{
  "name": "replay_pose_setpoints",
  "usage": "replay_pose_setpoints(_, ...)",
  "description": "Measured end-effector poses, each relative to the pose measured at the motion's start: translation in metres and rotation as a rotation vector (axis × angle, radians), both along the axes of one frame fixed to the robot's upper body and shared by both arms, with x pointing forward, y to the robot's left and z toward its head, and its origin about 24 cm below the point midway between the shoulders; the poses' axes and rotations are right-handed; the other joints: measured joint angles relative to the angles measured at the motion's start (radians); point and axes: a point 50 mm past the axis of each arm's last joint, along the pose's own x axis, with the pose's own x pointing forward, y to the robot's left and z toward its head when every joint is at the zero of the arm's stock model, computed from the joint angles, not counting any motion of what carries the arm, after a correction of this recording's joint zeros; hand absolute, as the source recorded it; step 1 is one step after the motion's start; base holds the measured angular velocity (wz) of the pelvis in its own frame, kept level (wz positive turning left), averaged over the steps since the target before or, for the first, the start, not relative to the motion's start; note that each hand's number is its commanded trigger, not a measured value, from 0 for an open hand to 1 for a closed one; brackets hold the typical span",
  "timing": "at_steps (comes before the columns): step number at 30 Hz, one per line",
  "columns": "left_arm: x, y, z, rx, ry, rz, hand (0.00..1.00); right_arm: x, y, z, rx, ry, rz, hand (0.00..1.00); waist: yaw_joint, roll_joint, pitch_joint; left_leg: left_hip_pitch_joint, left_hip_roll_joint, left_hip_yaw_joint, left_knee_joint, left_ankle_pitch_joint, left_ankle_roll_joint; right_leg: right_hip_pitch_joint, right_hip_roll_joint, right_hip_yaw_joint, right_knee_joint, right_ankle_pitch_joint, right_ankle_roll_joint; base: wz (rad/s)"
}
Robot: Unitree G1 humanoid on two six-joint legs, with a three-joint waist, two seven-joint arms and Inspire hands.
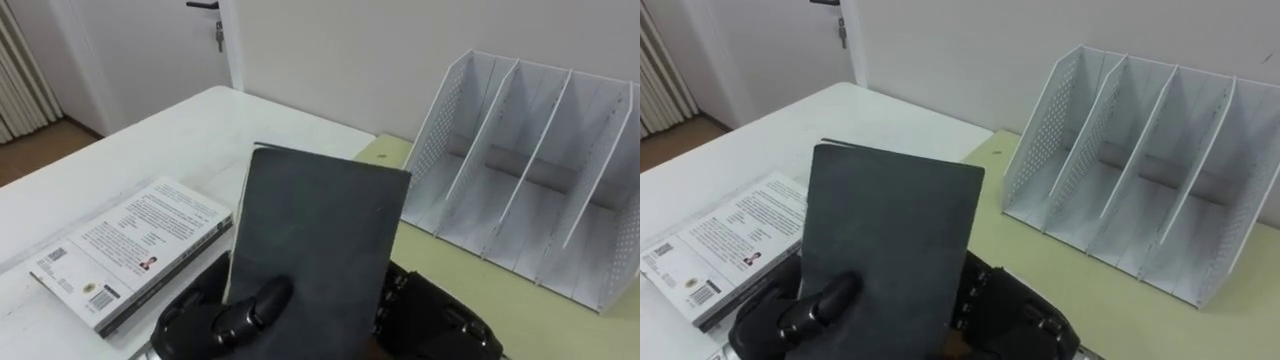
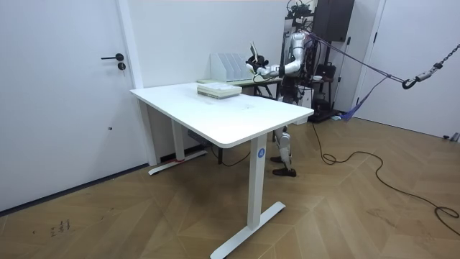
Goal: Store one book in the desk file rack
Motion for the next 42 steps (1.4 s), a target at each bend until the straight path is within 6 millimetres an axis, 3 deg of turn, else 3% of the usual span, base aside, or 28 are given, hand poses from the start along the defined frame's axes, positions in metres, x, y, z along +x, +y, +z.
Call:
replay_pose_setpoints(6, -0.002, -0.002, -0.003, 0.028, 0.018, -0.038, 1.0, -0.002, 0.006, 0.003, 0.032, -0.004, 0.044, 0.0, -0.019, 0.0, -0.0004, -0.001, 0.0, -0.001, 0.005, 0.0, 0.0, 0.001, 0.0, 0.0, -0.001, 0.0, 0.0, 0.01)
replay_pose_setpoints(7, -0.002, -0.002, -0.003, 0.03, 0.019, -0.039, 1.0, -0.002, 0.006, 0.003, 0.04, -0.002, 0.045, 0.06, -0.022, 0.001, -0.0002, -0.001, 0.0, -0.001, 0.005, -0.001, 0.0, 0.0, 0.0, 0.0, -0.002, 0.0, 0.0, 0.0)
replay_pose_setpoints(8, -0.002, -0.002, -0.002, 0.031, 0.017, -0.039, 1.0, -0.002, 0.006, 0.004, 0.057, 0.001, 0.043, 0.17, -0.023, 0.002, -0.0002, 0.0, 0.0, -0.002, 0.005, -0.002, 0.0, 0.0, 0.001, 0.0, -0.003, 0.0, 0.0, 0.0)
replay_pose_setpoints(9, -0.002, -0.002, -0.002, 0.031, 0.016, -0.04, 1.0, -0.002, 0.005, 0.005, 0.064, 0.002, 0.043, 0.36, -0.023, 0.002, -0.0002, 0.0, 0.0, -0.002, 0.005, -0.002, 0.0, 0.0, 0.001, 0.0, -0.003, 0.0, 0.0, 0.0)
replay_pose_setpoints(12, -0.001, -0.002, -0.002, 0.033, 0.014, -0.042, 1.0, -0.002, 0.003, 0.006, 0.098, 0.007, 0.036, 0.64, -0.025, 0.003, -0.0006, 0.001, 0.001, -0.002, 0.006, -0.004, 0.0, 0.0, 0.001, 0.0, -0.003, 0.0, 0.0, 0.0)
replay_pose_setpoints(14, -0.002, -0.003, -0.002, 0.03, 0.008, -0.06, 1.0, -0.001, 0.0, 0.005, 0.085, 0.025, 0.016, 0.94, -0.024, 0.004, -0.0006, 0.002, 0.001, -0.002, 0.007, -0.004, 0.0, 0.0, 0.0, -0.002, -0.001, 0.0, 0.0, 0.0)
replay_pose_setpoints(15, -0.003, -0.004, -0.002, 0.028, 0.006, -0.069, 1.0, -0.001, -0.001, 0.005, 0.078, 0.03, 0.008, 1.0, -0.024, 0.004, -0.0006, 0.002, 0.001, -0.002, 0.008, -0.004, 0.0, 0.0, 0.0, -0.002, 0.001, 0.0, 0.0, 0.0)
replay_pose_setpoints(33, -0.015, -0.005, -0.022, 0.041, 0.138, -0.188, 1.0, -0.008, -0.001, -0.002, 0.019, 0.105, 0.077, 1.0, -0.022, 0.009, 0.001, -0.02, 0.0, 0.003, 0.008, -0.004, 0.0, -0.023, -0.001, -0.003, 0.012, -0.001, -0.001, 0.0)
replay_pose_setpoints(38, -0.017, -0.004, -0.025, 0.033, 0.161, -0.201, 1.0, -0.009, -0.001, -0.003, 0.017, 0.121, 0.088, 1.0, -0.016, 0.001, -0.0041, -0.02, 0.001, 0.009, 0.01, -0.004, 0.0, -0.027, -0.001, -0.002, 0.016, -0.002, -0.002, 0.0)
replay_pose_setpoints(40, -0.018, -0.003, -0.027, 0.032, 0.169, -0.205, 0.94, -0.009, -0.001, -0.003, 0.01, 0.121, 0.09, 1.0, -0.015, -0.001, -0.0047, -0.016, 0.002, 0.009, 0.01, -0.004, 0.0, -0.023, -0.001, -0.002, 0.014, -0.002, -0.002, 0.0)
replay_pose_setpoints(41, -0.018, -0.003, -0.028, 0.029, 0.172, -0.21, 0.65, -0.009, 0.0, -0.004, 0.007, 0.122, 0.092, 1.0, -0.016, -0.001, -0.0045, -0.008, 0.002, 0.01, 0.009, -0.004, 0.0, -0.014, -0.001, -0.003, 0.011, -0.002, -0.002, 0.0)
replay_pose_setpoints(42, -0.019, -0.003, -0.028, 0.029, 0.173, -0.211, 0.0, -0.009, 0.0, -0.004, 0.007, 0.123, 0.093, 1.0, -0.016, -0.001, -0.0044, -0.004, 0.002, 0.011, 0.007, -0.004, 0.0, -0.01, -0.001, -0.003, 0.01, -0.002, -0.002, 0.0)
